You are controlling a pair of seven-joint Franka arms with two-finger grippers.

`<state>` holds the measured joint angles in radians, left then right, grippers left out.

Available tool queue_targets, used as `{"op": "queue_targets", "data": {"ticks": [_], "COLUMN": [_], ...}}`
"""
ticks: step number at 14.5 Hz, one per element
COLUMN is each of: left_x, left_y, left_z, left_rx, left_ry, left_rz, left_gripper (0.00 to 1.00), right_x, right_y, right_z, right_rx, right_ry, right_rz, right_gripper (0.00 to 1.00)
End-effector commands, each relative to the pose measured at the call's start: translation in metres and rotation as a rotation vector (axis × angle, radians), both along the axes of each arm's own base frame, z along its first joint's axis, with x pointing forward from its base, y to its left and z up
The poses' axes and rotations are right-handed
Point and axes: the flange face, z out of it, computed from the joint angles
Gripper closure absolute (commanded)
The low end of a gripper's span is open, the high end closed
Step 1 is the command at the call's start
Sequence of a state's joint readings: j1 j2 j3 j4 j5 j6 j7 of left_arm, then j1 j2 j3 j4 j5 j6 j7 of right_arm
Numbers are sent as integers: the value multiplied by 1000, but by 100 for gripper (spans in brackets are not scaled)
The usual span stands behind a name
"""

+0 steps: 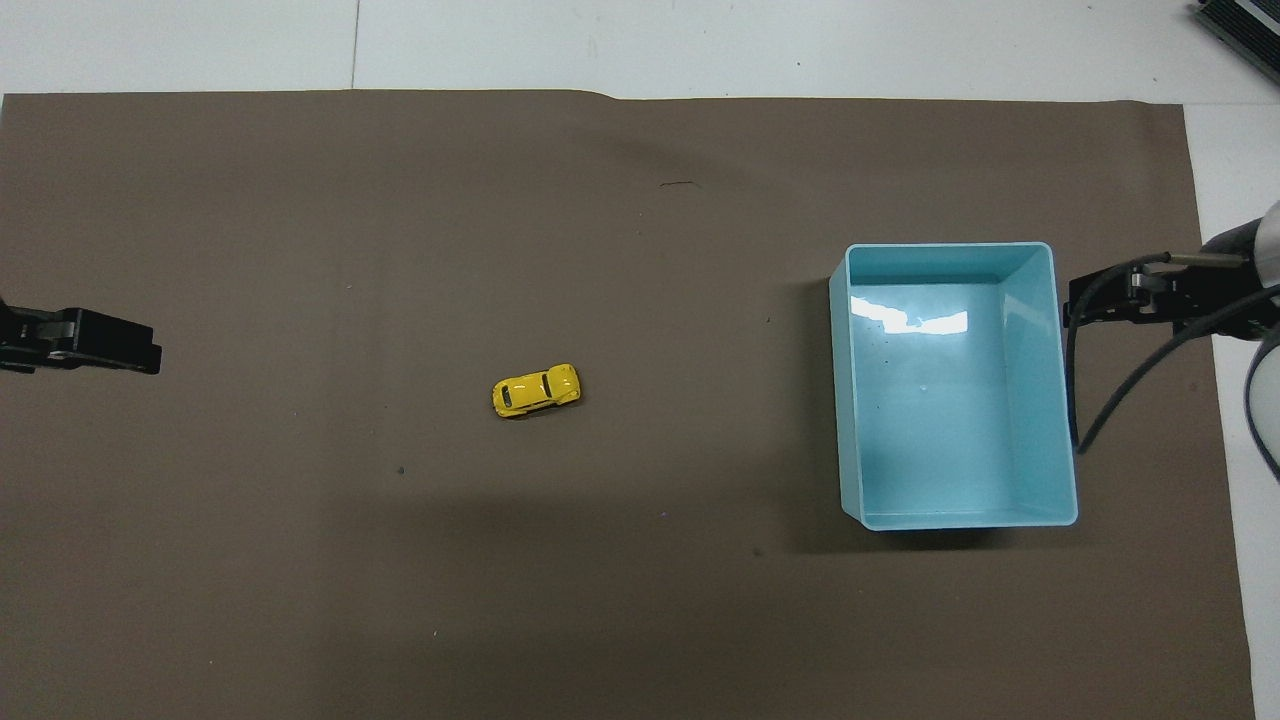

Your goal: Wind up and store yellow beetle car

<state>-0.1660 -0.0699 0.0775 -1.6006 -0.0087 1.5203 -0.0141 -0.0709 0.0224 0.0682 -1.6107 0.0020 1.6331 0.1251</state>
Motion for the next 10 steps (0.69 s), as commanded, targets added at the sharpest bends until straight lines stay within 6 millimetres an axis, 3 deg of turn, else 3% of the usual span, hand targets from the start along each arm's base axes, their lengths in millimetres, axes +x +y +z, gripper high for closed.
{"op": "queue_targets", "data": {"ticks": [1, 10], "left_x": [-7, -6], "left_y": [1, -3], "left_z": [2, 2], "left_rx": [6, 6], "left_ry": [3, -3], "left_rz": [-1, 3], "left_gripper": [0, 0], "right_x": [-3, -3], "right_y": [-1, 0], "right_z": [1, 1], "right_rx": [3, 3], "right_ry": [-15, -15], "right_rz": [5, 8], "right_gripper": [0, 0]}}
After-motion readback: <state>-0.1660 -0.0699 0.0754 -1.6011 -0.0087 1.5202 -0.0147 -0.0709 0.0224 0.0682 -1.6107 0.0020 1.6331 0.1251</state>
